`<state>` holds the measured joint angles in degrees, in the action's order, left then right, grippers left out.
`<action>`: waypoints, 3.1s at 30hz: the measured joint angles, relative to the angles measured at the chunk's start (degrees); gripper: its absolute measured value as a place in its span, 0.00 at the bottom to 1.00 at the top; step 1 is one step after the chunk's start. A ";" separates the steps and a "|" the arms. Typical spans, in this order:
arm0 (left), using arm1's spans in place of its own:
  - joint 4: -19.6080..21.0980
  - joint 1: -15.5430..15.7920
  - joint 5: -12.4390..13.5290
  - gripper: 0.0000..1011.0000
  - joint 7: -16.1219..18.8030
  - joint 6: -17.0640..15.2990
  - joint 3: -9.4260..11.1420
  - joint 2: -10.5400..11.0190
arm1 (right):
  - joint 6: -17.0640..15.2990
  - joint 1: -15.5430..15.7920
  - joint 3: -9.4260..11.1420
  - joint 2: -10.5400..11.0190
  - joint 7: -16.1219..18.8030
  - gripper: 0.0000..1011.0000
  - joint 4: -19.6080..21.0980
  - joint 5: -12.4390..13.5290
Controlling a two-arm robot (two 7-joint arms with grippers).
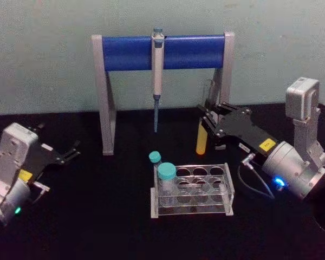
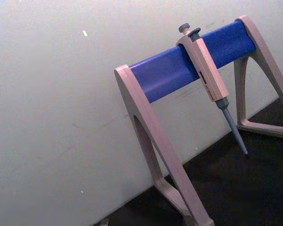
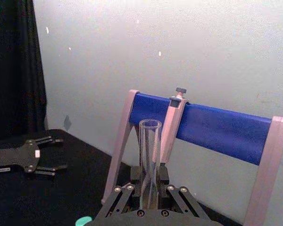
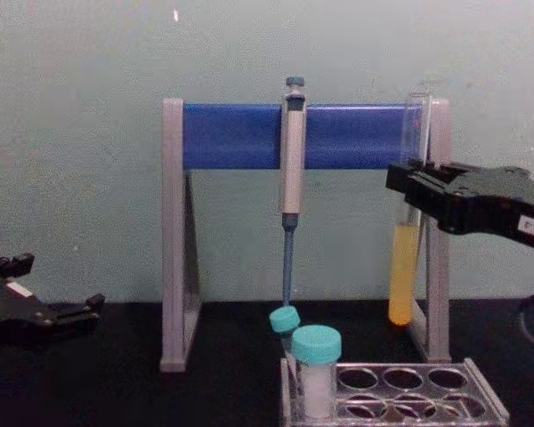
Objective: Pick up the test tube from the test tube rack, shake it, then place it back into the test tube rack.
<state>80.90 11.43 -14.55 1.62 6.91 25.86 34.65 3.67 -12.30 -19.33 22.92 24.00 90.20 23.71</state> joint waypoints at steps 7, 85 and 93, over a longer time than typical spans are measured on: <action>0.00 0.00 0.00 1.00 0.00 0.00 0.00 0.00 | 0.51 0.54 0.96 0.17 -0.07 0.22 -0.01 -0.04; 0.00 0.00 0.00 1.00 0.00 0.00 0.00 0.00 | -4.62 5.79 0.71 2.00 2.48 0.22 5.74 4.45; 0.00 0.00 0.00 1.00 0.00 0.00 0.00 0.00 | -2.87 1.98 -1.68 0.76 4.60 0.22 1.49 5.97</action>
<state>80.90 11.43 -14.55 1.62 6.91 25.86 34.65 0.80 -10.32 -21.01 23.68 28.60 91.68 29.68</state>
